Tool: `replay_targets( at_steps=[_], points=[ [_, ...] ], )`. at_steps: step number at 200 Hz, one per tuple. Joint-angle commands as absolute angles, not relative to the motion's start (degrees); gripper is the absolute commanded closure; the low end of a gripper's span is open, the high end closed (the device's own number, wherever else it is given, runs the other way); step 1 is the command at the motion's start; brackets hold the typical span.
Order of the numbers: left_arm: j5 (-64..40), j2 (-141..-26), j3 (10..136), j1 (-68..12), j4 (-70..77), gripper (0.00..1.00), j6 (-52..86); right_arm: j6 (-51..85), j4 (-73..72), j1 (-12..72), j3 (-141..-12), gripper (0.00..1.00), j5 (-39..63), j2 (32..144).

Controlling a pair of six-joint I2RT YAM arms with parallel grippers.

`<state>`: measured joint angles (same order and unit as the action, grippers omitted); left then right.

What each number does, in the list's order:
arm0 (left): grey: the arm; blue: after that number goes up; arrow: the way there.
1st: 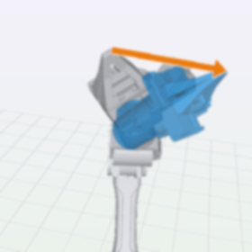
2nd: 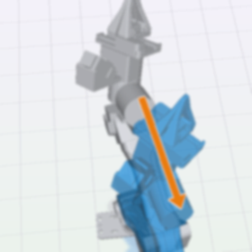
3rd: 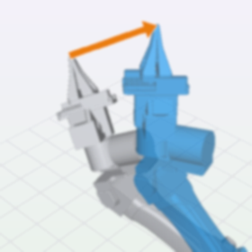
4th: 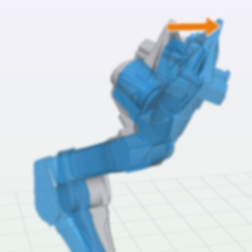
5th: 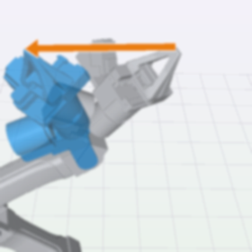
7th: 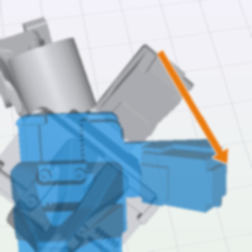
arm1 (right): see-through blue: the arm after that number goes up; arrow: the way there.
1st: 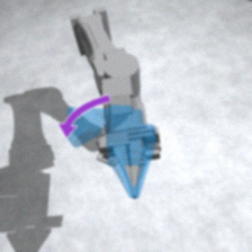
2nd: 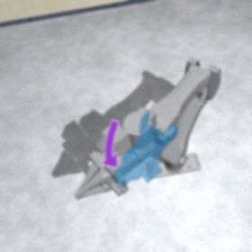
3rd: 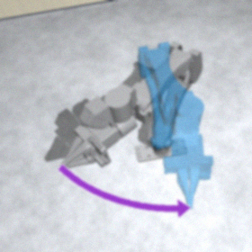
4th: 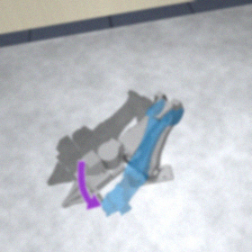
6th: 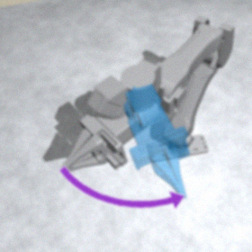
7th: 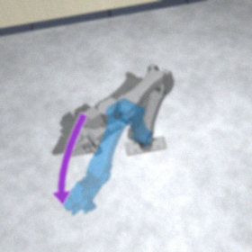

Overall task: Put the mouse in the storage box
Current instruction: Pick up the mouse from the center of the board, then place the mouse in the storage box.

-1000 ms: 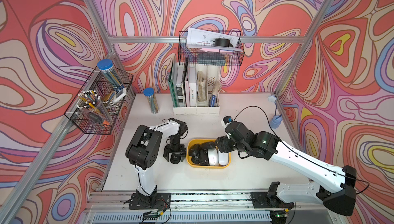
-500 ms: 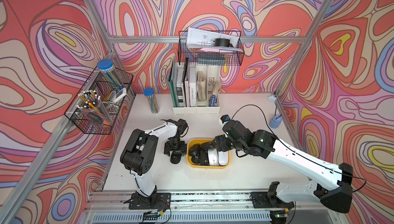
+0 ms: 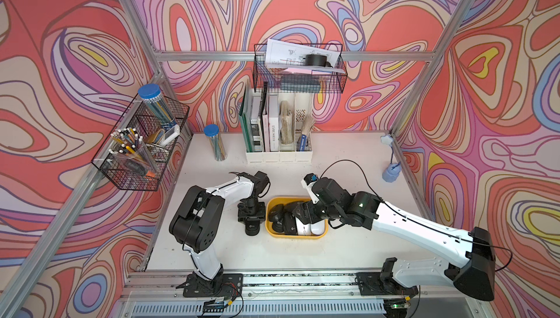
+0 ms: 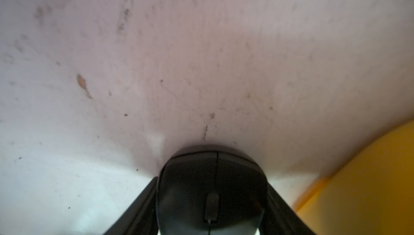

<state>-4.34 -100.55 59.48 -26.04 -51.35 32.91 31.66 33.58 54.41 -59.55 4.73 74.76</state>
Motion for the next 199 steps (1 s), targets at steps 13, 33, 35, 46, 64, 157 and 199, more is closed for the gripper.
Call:
replay_targets(
  at_steps=[13,33,35,46,64,157,199],
  points=[
    [-2.37,-103.45,55.83,-27.24,-51.33,0.44,34.50,34.02,20.86,54.89,-57.84,0.30,14.35,78.68],
    [-2.29,-103.03,55.48,-27.22,-51.29,0.48,34.81,33.40,21.80,55.20,-59.19,0.30,12.94,81.59],
    [-2.24,-102.95,55.40,-27.22,-51.21,0.48,34.81,33.38,21.84,55.24,-59.27,0.30,12.99,81.83],
    [-1.82,-102.43,55.07,-27.22,-51.15,0.50,35.20,33.40,22.24,55.28,-59.75,0.30,13.01,82.99],
    [-0.93,-100.86,54.69,-27.27,-51.45,0.53,35.84,33.48,22.79,55.34,-59.87,0.30,12.72,83.45],
    [3.83,-87.95,63.97,-27.25,-62.78,0.55,35.86,31.04,27.66,55.32,-60.90,0.30,7.88,80.87],
    [-0.32,-86.22,69.07,-29.33,-62.84,0.55,36.76,30.41,34.84,54.50,-63.19,0.31,1.07,80.03]
  ],
)
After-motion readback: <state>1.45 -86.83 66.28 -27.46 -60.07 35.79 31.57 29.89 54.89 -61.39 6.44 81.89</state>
